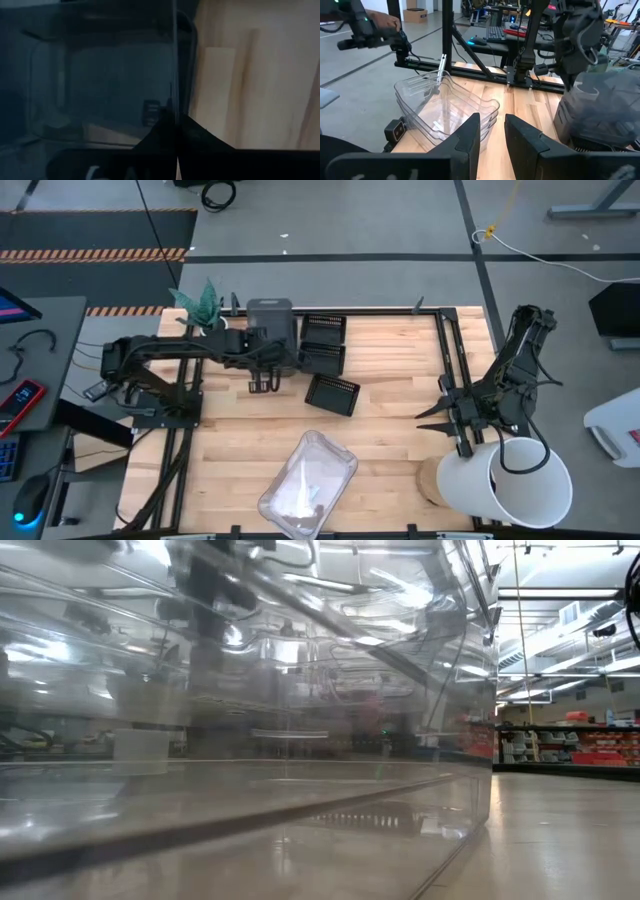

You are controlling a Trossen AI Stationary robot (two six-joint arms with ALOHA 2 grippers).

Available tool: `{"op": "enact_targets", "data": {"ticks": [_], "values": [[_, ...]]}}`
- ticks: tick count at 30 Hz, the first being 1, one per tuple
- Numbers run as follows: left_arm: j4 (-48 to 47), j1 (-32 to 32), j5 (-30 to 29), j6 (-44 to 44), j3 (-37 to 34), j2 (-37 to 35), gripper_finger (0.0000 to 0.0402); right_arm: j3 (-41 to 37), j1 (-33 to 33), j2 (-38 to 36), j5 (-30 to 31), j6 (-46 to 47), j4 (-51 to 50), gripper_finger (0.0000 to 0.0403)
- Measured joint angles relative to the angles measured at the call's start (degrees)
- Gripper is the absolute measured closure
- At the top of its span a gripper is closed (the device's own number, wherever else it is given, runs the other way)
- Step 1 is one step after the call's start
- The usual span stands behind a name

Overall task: Stack baskets by color
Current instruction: Stack the right black bin on top of the left black bin

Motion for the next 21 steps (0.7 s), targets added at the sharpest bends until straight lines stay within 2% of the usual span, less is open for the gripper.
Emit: {"op": "enact_targets", "data": {"ticks": [3,9,16,21], "values": [[2.5,1.2,2.0,3.1,-2.5,0.0,0.0399,0.0,0.0,0.0,0.1,0.0,0.0,0.0308],[6.6,2.9,6.2,3.3,-5.1,0.0,0.0398,0.0,0.0,0.0,0.1,0.1,-0.1,0.0308],[6.6,2.7,14.3,-1.7,-6.5,0.0,0.0386,0.0,0.0,0.0,0.1,0.0,-0.1,0.0308],[6.6,2.7,14.8,-6.0,-6.5,0.0,0.0355,0.0,0.0,0.0,0.1,0.0,-0.1,0.0308]]}}
